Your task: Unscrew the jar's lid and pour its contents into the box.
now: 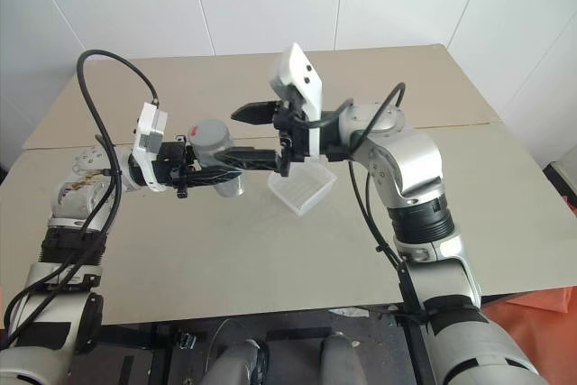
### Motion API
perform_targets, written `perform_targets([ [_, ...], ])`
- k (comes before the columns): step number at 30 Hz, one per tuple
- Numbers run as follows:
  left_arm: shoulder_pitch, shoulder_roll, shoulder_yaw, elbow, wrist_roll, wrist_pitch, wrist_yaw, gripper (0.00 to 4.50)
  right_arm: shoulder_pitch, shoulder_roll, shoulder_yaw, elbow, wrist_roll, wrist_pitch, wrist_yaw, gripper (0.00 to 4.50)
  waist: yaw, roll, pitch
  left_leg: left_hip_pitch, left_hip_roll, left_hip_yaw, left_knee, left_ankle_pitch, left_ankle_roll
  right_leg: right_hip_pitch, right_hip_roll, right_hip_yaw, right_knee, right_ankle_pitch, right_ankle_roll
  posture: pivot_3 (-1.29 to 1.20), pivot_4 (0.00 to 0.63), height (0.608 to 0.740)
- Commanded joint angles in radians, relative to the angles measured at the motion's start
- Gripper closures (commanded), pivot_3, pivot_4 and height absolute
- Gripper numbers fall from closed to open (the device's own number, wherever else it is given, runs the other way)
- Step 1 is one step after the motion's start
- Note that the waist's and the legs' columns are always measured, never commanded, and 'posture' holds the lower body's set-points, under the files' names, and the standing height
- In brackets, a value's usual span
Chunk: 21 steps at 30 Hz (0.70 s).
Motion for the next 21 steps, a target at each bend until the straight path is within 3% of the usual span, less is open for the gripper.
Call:
perform_targets([
  [1, -0.028, -0.005, 0.007, 0.003, -0.004, -0.025, -0.005, 2.54, -0.033, 0.01, 0.009, -0.026, -0.012, 0.003, -0.035, 0.09, 0.002, 0.0, 0.0, 0.0, 0.0, 0.0, 0.0, 0.0, 0.0, 0.0, 0.0, 0.0, 0.0, 0.0, 0.0, 0.0, 0.15, 0.74],
  [21, -0.011, 0.003, 0.009, -0.017, -0.011, -0.023, -0.002, 2.54, -0.101, 0.073, 0.071, 0.045, -0.053, 0.008, -0.063, 0.09, -0.003, 0.0, 0.0, 0.0, 0.0, 0.0, 0.0, 0.0, 0.0, 0.0, 0.0, 0.0, 0.001, 0.0, 0.0, 0.0, 0.15, 0.74],
])
